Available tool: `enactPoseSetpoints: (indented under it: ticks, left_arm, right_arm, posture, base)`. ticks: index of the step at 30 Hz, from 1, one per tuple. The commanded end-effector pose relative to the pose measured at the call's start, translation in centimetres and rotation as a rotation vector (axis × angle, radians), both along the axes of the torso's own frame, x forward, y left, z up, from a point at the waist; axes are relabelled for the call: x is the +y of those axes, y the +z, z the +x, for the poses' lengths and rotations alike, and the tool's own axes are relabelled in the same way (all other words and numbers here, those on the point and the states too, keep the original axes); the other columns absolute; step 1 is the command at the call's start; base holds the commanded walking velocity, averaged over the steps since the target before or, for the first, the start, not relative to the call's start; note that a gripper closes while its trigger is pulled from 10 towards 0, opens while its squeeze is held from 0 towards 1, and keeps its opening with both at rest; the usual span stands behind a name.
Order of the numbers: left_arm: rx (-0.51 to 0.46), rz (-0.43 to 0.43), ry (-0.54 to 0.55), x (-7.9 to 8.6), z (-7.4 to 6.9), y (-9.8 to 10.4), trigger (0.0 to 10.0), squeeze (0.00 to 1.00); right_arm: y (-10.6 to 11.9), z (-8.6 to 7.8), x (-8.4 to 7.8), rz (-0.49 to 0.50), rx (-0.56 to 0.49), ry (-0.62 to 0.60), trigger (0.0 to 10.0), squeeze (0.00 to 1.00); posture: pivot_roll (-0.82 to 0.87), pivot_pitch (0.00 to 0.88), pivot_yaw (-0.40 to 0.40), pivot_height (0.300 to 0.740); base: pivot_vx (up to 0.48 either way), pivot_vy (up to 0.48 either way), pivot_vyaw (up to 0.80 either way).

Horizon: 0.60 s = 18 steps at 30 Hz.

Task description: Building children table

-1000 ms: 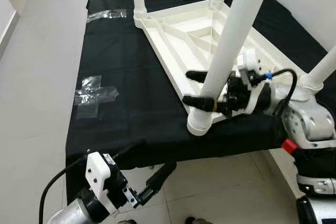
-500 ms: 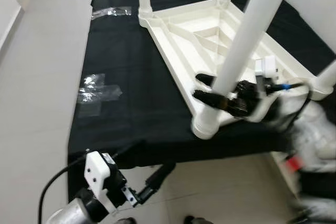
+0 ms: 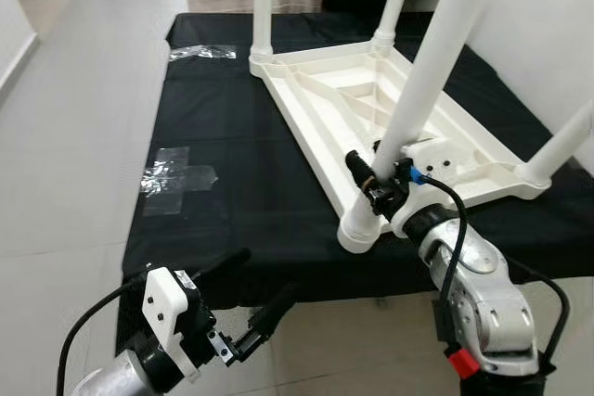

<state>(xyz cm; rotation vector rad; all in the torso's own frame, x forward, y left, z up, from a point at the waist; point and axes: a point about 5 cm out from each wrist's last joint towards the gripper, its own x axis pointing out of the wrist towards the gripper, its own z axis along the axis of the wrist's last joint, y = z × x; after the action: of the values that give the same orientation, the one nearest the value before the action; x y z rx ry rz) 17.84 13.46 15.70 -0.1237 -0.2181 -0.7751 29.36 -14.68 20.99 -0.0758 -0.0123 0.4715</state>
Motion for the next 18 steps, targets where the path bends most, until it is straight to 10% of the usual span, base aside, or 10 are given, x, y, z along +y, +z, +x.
enactPoseSetpoints:
  ticks: [1, 9, 10, 11, 12, 18]
  left_arm:
    - [0.012, -0.006, 0.002, -0.1, -0.2, -0.3, 10.0, 0.00]
    - [0.014, -0.010, -0.004, -0.2, -0.5, -0.1, 10.0, 0.00]
    - [0.014, -0.010, -0.005, -0.3, -0.6, 0.0, 10.0, 0.00]
    - [0.014, -0.010, -0.005, -0.3, -0.6, 0.0, 10.0, 0.00]
    - [0.015, -0.011, -0.006, -0.3, -0.6, 0.0, 10.0, 0.00]
    - [0.020, -0.013, -0.005, -0.4, -0.9, 0.0, 10.0, 0.00]
  right_arm:
    - [-1.8, 0.3, 0.0, 0.028, 0.102, 0.059, 10.0, 1.00]
    - [3.5, 0.8, -0.9, 0.057, -0.080, 0.447, 10.0, 1.00]
    - [3.8, 0.9, -1.4, 0.010, -0.085, 0.498, 10.0, 0.64]
    - [3.8, 0.9, -1.4, 0.010, -0.085, 0.498, 10.0, 0.64]
    - [4.2, 1.2, -1.8, -0.022, -0.081, 0.553, 10.0, 0.00]
    - [4.8, 2.6, -3.7, -0.072, -0.036, 0.690, 10.0, 0.00]
  posture:
    - [-0.01, 0.237, -0.031, 0.740]
    - [0.01, 0.251, -0.029, 0.740]
    - [0.01, 0.256, -0.028, 0.740]
    - [0.01, 0.256, -0.028, 0.740]
    - [0.01, 0.258, -0.028, 0.740]
    - [0.04, 0.254, -0.034, 0.740]
  base:
    - [0.000, 0.000, 0.00]
    - [0.000, 0.000, 0.00]
    - [0.000, 0.000, 0.00]
    - [0.000, 0.000, 0.00]
    - [0.000, 0.000, 0.00]
    - [0.000, 0.000, 0.00]
